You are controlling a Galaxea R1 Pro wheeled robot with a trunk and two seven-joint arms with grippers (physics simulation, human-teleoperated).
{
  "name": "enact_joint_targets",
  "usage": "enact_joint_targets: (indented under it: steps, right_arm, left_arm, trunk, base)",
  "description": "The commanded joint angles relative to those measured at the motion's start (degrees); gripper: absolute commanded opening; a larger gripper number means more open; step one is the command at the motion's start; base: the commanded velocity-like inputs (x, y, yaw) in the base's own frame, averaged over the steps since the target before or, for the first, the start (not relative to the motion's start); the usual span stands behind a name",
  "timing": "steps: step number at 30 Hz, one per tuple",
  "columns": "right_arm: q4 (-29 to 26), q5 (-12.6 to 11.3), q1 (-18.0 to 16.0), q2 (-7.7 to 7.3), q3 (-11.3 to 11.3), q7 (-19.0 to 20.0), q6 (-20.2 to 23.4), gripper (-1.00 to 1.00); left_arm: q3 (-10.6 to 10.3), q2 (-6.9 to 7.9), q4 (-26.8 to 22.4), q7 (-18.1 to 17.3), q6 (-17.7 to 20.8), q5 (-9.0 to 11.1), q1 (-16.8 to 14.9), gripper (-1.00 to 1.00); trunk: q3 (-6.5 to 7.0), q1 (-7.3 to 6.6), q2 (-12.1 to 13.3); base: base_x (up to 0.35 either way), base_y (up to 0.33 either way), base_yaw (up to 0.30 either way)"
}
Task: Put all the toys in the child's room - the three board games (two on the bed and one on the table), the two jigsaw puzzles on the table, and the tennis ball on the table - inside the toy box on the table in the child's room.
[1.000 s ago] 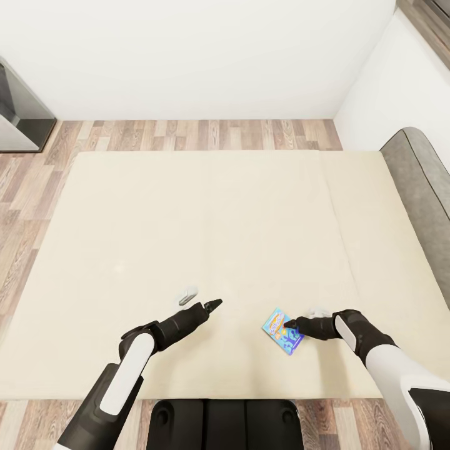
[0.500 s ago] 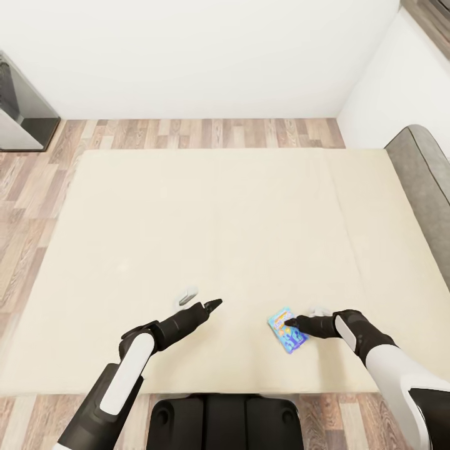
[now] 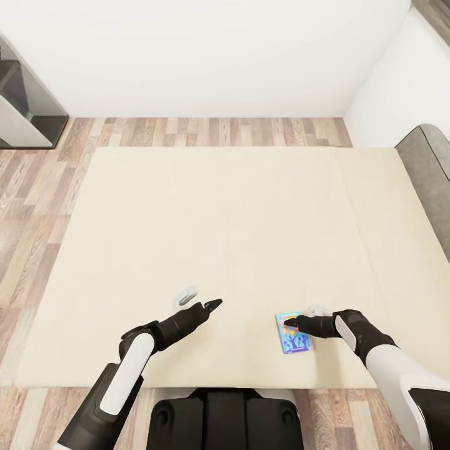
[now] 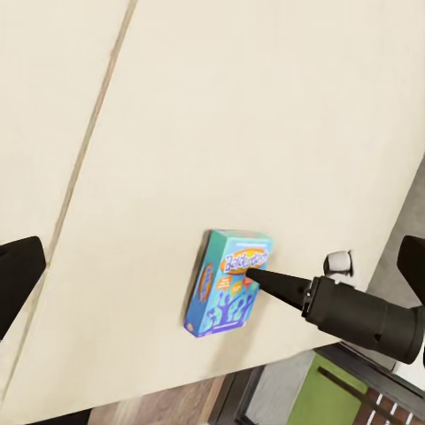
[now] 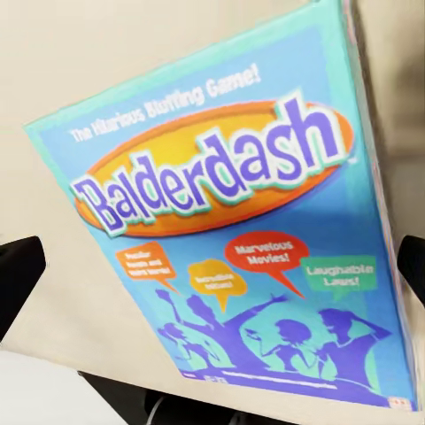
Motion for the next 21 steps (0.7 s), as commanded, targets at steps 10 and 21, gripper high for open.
enact_joint_targets:
  steps: [10, 21]
  right_arm:
    - [-0.1, -0.4, 0.0, 0.00, -0.2, 0.0, 0.5, 1.00]
    - [-0.1, -0.5, 0.0, 0.00, -0.2, 0.0, 0.5, 1.00]
  left_arm:
    - [0.0, -0.01, -0.1, 0.5, 0.2, 0.6, 0.0, 1.00]
    - [0.0, -0.01, -0.1, 0.5, 0.2, 0.6, 0.0, 1.00]
  trunk:
    - [-0.07, 0.03, -0.1]
    - [-0.07, 0.03, -0.1]
  base:
    - [-0.011, 0.023, 0.000]
    - [-0.002, 0.004, 0.000]
